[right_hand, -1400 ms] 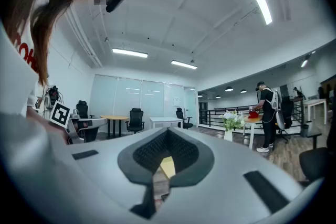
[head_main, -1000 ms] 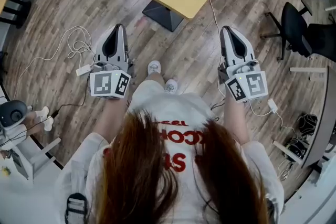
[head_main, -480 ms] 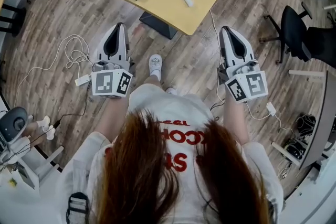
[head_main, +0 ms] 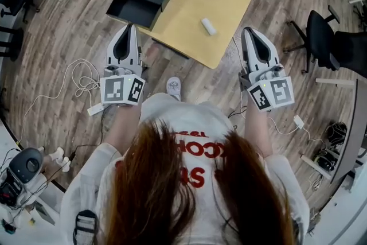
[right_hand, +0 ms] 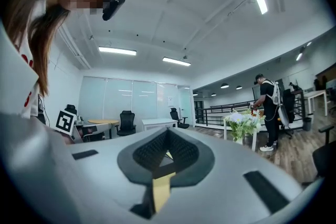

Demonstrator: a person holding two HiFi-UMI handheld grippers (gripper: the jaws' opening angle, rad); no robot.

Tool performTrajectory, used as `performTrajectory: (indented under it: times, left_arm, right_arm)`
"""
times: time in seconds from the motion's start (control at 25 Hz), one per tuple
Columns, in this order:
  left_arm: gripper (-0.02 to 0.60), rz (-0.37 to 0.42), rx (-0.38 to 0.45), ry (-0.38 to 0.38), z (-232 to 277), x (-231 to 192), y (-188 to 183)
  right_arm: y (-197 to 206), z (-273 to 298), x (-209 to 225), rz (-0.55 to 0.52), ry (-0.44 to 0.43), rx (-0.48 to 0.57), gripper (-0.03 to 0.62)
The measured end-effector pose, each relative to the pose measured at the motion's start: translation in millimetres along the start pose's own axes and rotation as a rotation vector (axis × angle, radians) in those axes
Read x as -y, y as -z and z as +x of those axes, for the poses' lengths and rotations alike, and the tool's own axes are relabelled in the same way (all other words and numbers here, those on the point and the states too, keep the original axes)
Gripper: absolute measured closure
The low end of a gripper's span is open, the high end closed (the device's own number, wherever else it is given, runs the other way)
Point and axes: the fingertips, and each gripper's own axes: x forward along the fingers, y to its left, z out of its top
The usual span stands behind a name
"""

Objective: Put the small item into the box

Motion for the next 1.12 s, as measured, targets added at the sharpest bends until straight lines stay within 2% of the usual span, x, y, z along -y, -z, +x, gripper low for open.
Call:
performTrajectory:
  times: [0.12,0.32,0.52,0.72,1.12]
  left_arm:
    - [0.575,-0.007,-0.015,0.020,20,-16,6]
    - [0.575,-0.027,-0.051,0.053,43,-27,19]
    - [0.575,-0.046,-0.068,0.055,56,-27,29]
    - [0.575,-0.039,-0.068,0.029,71,-21,30]
    - [0.575,0.001,-0.015,-0.085,117,-20,22]
  right_arm:
    - [3,20,5,-0.016,0.025,-0.012,0.588]
    - [13,33,17,0.015,0.073,-0.043,0.588]
    - [27,41,21,-0.004,0.069,-0.093,0.588]
    - [24,60,37,-0.019,0.023,-0.091,0.588]
    - [9,126,76,-0.100,-0.145,-0.065,0.588]
